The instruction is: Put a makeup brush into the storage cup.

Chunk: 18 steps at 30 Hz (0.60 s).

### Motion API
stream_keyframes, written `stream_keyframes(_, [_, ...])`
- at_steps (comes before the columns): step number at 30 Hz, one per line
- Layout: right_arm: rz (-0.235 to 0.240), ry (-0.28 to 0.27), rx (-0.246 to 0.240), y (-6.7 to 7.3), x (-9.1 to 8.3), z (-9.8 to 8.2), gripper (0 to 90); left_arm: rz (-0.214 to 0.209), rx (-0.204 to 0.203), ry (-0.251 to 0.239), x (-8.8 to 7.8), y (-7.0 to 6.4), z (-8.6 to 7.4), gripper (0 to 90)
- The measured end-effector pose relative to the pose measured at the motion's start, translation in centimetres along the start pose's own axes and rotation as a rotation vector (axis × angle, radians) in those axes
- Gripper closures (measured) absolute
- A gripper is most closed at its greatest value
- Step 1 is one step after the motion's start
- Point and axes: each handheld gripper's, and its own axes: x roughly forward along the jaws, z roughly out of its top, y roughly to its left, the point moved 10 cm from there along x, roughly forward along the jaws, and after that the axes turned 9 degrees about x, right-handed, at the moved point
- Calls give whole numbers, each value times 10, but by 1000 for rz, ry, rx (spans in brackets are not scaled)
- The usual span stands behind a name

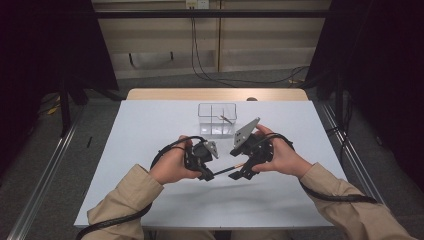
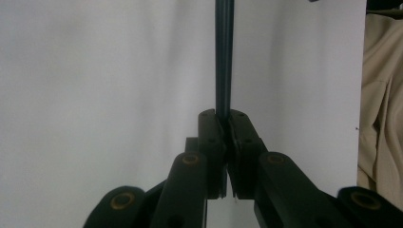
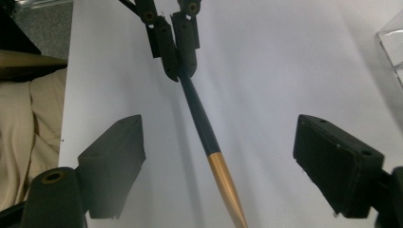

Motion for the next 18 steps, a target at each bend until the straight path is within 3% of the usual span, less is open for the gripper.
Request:
stream_keyframes(7, [1, -63, 32, -3, -3, 2, 143, 10, -5, -12, -3, 1, -2, 855])
stream_keyframes(11, [15, -153, 54, -4, -6, 7, 139, 12, -14, -26, -2, 0, -1, 855])
stream_keyframes(12, [15, -153, 54, -4, -6, 7, 139, 12, -12, -22, -3, 1, -2, 855])
stream_keyframes(13, [17, -196, 64, -6, -8, 8, 134, 12, -11, -24, -3, 1, -3, 855])
stream_keyframes(18, [32, -306, 109, -7, -15, 13, 134, 16, -22, -30, -4, 1, -5, 855])
